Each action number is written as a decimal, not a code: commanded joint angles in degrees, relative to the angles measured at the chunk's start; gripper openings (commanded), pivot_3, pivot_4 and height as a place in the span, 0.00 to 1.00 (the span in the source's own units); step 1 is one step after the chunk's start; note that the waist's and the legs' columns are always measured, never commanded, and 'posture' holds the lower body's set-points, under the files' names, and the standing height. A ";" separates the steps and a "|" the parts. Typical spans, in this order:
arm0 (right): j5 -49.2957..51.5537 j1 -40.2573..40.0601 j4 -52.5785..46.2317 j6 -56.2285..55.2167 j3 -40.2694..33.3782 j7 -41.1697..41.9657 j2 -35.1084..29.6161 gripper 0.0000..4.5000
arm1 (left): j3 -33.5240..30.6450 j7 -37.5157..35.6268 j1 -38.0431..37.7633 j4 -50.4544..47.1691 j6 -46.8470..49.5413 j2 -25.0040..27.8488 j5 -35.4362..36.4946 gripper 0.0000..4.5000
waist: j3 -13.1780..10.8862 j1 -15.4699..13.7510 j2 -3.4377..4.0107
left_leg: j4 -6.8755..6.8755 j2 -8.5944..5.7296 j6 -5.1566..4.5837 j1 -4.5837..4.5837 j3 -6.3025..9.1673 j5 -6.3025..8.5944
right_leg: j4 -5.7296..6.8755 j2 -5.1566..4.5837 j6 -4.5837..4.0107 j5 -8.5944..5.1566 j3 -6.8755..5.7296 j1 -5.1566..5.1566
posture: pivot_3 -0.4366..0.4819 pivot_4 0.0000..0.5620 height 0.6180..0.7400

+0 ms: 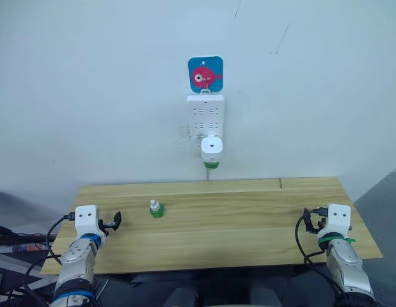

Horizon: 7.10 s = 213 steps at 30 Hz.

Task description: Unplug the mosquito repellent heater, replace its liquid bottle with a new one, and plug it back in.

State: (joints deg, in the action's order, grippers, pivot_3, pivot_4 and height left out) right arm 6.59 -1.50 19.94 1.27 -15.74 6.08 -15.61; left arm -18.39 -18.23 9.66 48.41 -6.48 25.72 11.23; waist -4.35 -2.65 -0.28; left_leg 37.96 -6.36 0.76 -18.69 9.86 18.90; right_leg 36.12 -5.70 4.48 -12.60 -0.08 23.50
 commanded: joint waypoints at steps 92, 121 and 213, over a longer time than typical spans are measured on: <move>26.48 25.08 -57.50 51.45 12.76 9.26 -11.43 1.00 | 18.44 -46.08 38.44 -16.37 12.63 -3.82 6.11 0.58 | -3.49 3.12 -0.54 | 1.01 0.21 -0.10 -2.03 -0.57 0.17 | -0.04 0.32 -0.05 0.81 0.52 1.86 | 0.42 0.31 1.00; 8.94 27.63 -48.77 42.02 26.48 0.74 2.98 1.00 | 17.01 -39.78 32.18 -26.43 18.45 -5.37 6.79 0.30 | -4.43 4.41 -0.42 | 1.05 0.20 -0.12 -2.01 -0.59 0.17 | -0.01 0.32 -0.05 0.81 0.55 1.85 | 0.43 0.33 1.00; 87.29 15.37 -50.84 39.20 1.66 -30.13 7.42 0.65 | 31.02 -18.27 14.32 -51.86 9.13 -20.55 0.06 0.81 | -4.65 3.03 -0.09 | 0.99 0.33 -0.14 -1.79 -0.97 0.16 | 0.11 0.48 -0.14 0.88 0.91 1.83 | 0.47 0.33 1.00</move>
State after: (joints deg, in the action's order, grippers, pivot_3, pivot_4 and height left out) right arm 92.00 13.86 -27.47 42.16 -14.39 -24.11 -7.98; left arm 12.23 -36.78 23.38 -1.88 3.29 5.86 10.80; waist -9.00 0.38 -0.37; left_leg 38.96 -6.03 0.63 -20.48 8.88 19.06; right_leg 36.23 -5.21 4.34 -11.73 0.84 25.34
